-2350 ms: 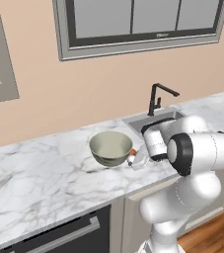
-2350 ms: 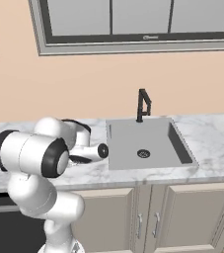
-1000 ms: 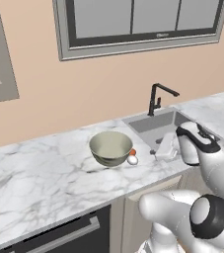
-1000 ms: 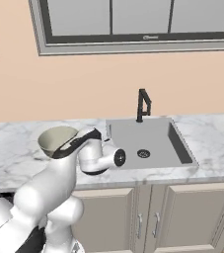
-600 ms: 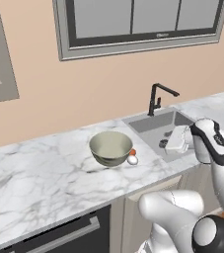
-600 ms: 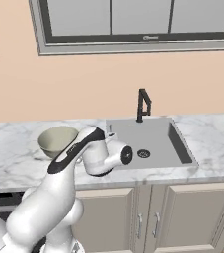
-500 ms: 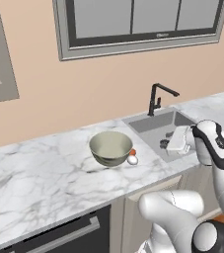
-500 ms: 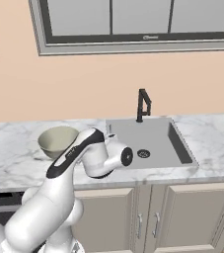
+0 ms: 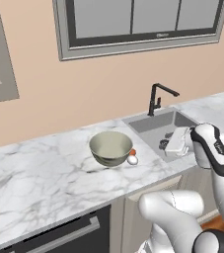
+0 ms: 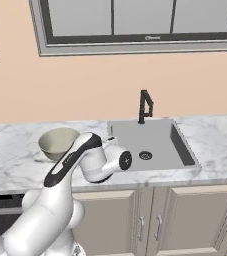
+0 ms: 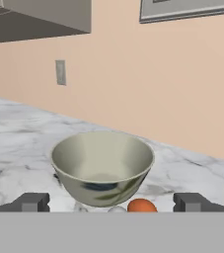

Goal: Gather the eggs and milk located in the vicinity of the sink area and place them right next to the bowl.

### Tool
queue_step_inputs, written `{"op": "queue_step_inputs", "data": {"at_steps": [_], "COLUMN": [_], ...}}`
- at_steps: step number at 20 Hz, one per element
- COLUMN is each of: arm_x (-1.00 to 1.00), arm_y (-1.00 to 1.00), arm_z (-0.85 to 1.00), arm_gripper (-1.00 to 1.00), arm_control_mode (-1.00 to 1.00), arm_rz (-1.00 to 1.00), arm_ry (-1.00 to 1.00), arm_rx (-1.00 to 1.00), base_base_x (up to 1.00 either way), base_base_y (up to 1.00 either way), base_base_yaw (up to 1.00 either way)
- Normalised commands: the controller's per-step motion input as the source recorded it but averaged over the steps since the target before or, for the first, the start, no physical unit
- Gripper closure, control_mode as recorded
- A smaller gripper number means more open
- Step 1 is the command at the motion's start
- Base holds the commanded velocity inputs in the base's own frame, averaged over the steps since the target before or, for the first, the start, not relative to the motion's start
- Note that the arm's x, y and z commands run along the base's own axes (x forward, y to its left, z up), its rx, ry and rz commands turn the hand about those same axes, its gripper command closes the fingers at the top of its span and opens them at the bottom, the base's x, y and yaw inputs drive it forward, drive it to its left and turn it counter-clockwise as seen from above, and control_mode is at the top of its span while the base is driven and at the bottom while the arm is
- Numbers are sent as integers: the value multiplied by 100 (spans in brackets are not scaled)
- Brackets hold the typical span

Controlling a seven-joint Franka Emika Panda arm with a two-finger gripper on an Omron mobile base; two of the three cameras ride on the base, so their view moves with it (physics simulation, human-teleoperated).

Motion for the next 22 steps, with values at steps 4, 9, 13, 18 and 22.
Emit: {"op": "queue_step_inputs", "data": {"at_steps": [4, 9, 13, 18, 22], "arm_x": [0, 0, 0, 0, 0], "arm_y": [0, 0, 0, 0, 0], "arm_z": [0, 0, 0, 0, 0], "arm_gripper": [-100, -100, -100, -100, -100], "arm_control_mode": [100, 100, 100, 100, 100], "arm_rz": [0, 0, 0, 0, 0], "arm_ry": [0, 0, 0, 0, 0], "arm_rx": [0, 0, 0, 0, 0], "base_base_x": [-58, -74, -9, 25, 38], "base_base_y": [-29, -48, -72, -96, -100], "base_base_yaw": [0, 0, 1, 4, 8]}}
